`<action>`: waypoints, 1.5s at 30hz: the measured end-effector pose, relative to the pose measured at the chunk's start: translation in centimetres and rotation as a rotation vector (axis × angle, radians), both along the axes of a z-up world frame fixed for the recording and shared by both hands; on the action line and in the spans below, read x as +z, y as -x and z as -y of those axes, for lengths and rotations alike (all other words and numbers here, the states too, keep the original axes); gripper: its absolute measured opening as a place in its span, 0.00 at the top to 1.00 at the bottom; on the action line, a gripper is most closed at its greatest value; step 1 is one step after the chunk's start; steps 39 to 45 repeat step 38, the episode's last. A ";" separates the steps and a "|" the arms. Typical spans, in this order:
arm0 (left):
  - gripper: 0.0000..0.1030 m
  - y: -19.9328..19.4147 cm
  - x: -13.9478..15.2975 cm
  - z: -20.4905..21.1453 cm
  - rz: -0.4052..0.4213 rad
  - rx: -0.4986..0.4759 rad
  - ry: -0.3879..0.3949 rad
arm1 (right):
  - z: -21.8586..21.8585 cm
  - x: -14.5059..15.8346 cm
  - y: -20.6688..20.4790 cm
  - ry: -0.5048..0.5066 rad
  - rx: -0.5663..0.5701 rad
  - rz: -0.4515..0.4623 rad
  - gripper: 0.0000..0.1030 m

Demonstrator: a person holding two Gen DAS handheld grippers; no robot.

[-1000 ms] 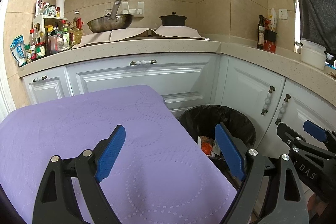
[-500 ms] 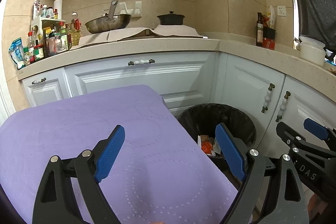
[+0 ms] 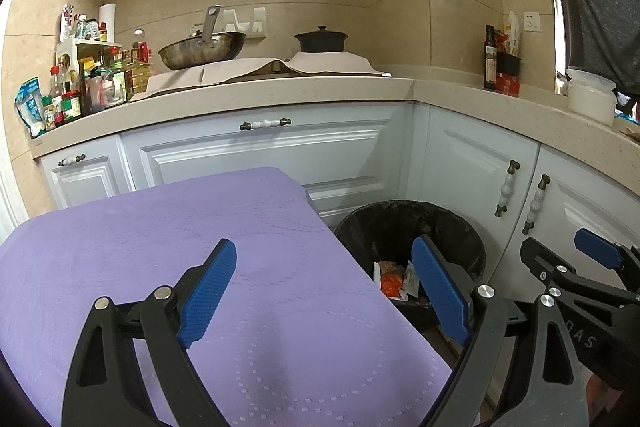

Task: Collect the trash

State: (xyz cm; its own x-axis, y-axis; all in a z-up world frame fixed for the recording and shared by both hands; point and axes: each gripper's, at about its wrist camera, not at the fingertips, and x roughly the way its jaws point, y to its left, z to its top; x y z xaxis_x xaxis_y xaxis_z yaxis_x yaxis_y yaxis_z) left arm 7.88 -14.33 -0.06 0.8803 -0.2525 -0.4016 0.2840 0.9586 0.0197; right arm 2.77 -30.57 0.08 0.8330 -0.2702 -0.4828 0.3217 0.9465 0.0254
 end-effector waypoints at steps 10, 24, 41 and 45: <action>0.14 0.0 0.0 0.2 0.003 -0.010 0.002 | 0.1 -0.1 -0.1 0.001 0.002 -0.001 0.27; 0.09 0.4 0.0 0.5 0.036 -0.043 0.010 | 0.2 0.0 -0.1 -0.001 0.002 0.000 0.27; 0.09 -0.2 0.3 0.2 -0.003 -0.026 0.037 | 0.6 0.0 0.1 -0.001 -0.001 0.001 0.27; 0.09 -0.2 0.3 0.2 -0.003 -0.026 0.037 | 0.6 0.0 0.1 -0.001 -0.001 0.001 0.27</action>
